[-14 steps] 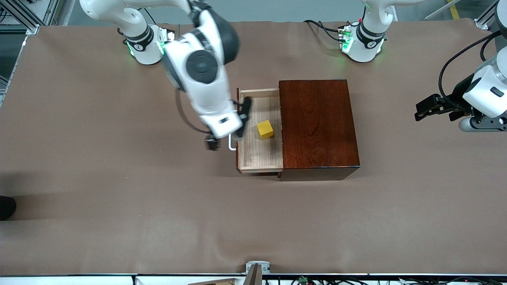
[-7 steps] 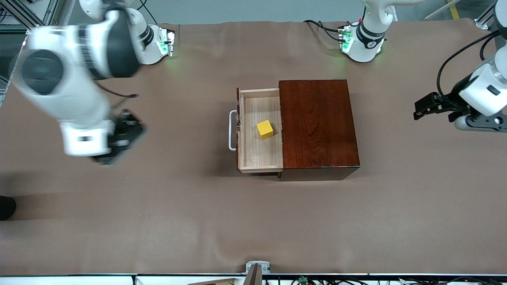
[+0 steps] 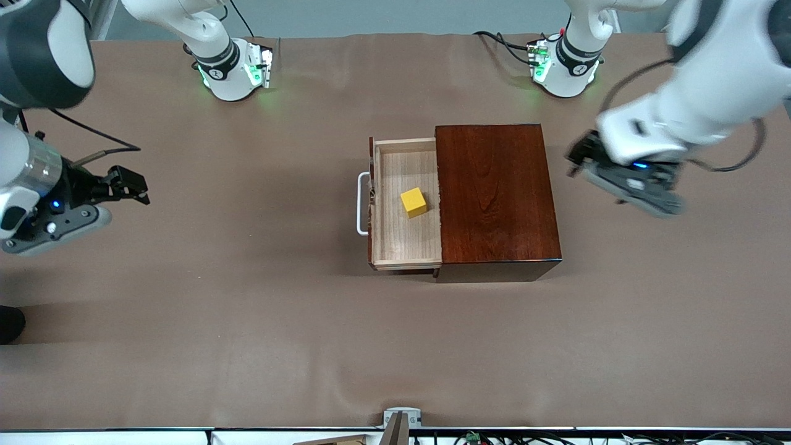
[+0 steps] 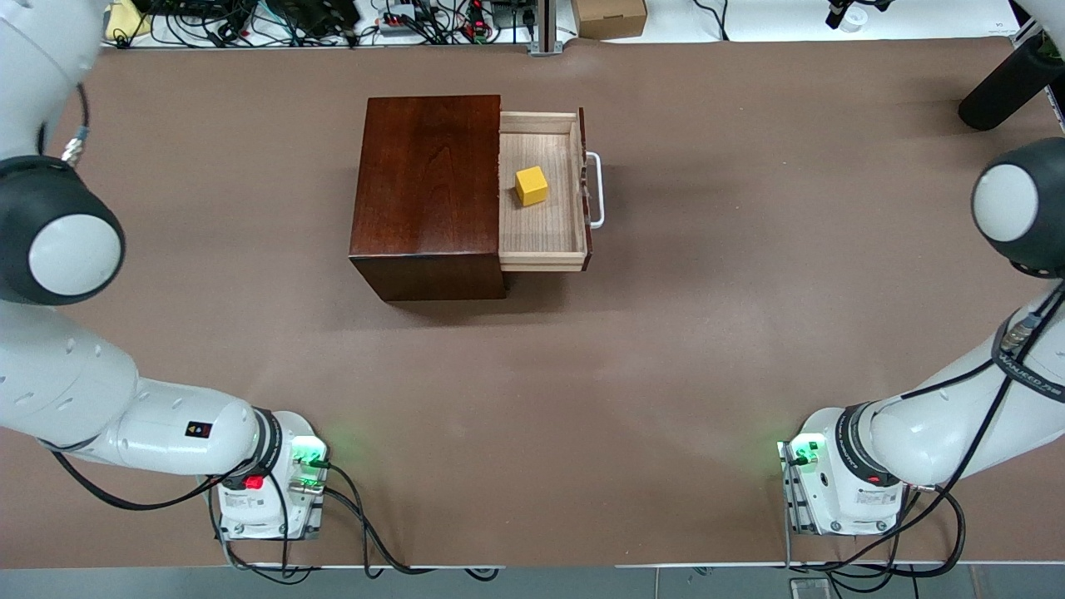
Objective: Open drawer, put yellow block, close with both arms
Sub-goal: 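Reach the left gripper to the drawer handle, then push the drawer shut with the left gripper against the handle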
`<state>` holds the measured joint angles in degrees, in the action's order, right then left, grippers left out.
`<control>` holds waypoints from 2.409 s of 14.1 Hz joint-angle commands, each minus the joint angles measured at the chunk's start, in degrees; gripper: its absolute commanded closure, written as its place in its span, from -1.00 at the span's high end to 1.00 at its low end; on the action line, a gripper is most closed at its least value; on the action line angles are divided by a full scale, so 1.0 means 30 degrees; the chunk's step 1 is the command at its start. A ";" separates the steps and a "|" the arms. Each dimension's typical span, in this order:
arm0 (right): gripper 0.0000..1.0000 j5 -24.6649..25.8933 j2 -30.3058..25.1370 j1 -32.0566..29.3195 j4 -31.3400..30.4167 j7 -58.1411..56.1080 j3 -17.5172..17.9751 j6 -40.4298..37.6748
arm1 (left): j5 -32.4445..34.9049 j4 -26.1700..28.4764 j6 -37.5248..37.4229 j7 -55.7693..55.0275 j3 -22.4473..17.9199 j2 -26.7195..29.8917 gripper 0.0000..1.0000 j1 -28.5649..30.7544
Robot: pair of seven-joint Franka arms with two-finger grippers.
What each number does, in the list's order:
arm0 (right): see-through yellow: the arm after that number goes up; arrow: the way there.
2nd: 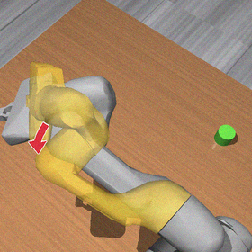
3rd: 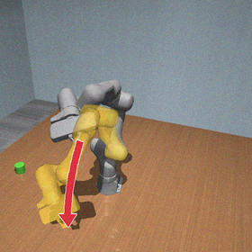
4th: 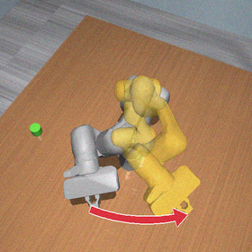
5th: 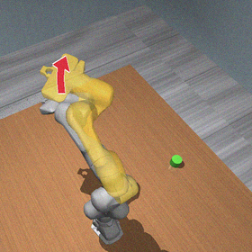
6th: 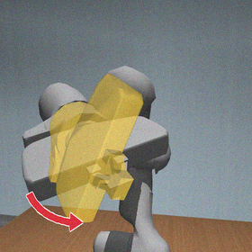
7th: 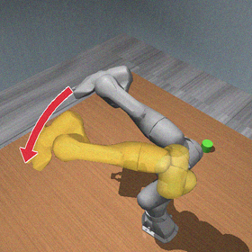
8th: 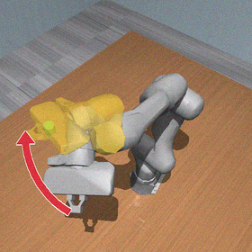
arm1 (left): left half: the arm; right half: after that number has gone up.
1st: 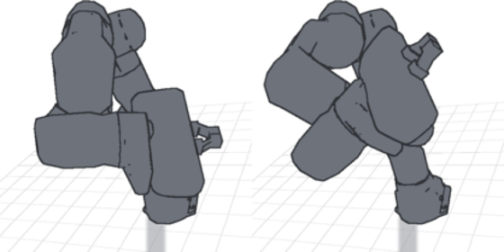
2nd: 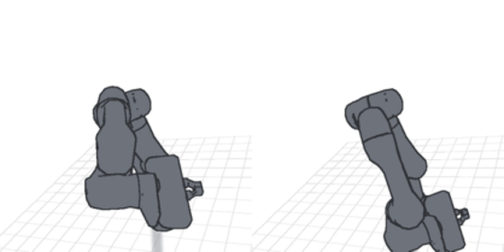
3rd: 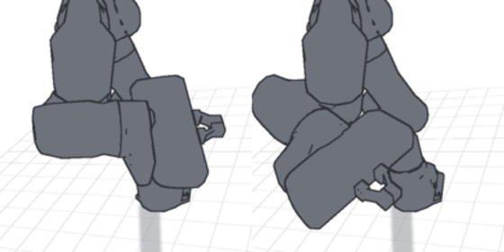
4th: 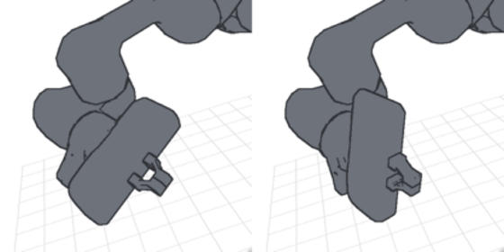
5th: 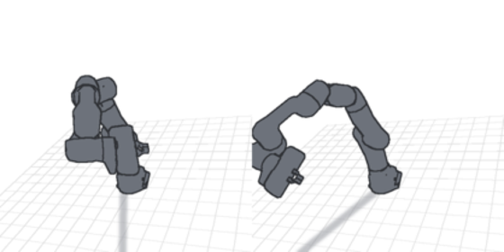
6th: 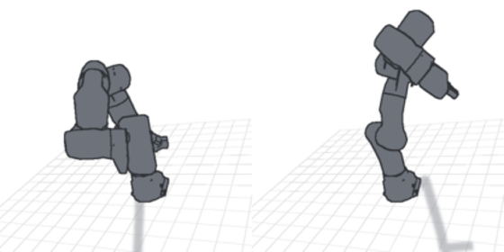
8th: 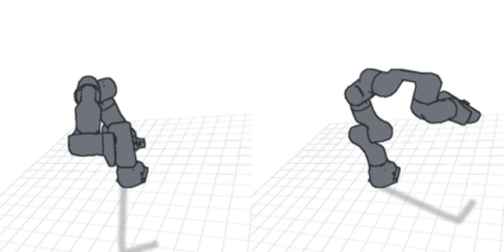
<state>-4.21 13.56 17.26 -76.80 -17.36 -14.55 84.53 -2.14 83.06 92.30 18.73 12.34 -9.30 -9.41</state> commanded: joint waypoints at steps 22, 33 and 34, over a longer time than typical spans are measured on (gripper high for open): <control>1.00 0.1462 -0.5194 -0.5256 -0.4253 0.5260 0.3735 -0.0695 | 0.0100 -0.4131 1.0277 0.6471 -0.1240 -1.1135 1.00 -1.1629; 1.00 0.1317 -0.5106 -0.5139 -0.4399 0.5318 0.3765 -0.0608 | 0.1536 -0.4072 0.8760 0.6414 -0.2059 -1.1519 1.00 -1.1864; 1.00 0.1316 -0.5106 -0.5168 -0.4399 0.5289 0.3765 -0.0578 | 0.1535 -0.4073 0.8000 0.6414 -0.2207 -1.1460 1.00 -1.1893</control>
<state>-0.43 -1.54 2.36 -89.81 -2.10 -3.92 82.87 1.38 71.78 122.16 37.52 7.74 -43.66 -44.68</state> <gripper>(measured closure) 0.000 0.000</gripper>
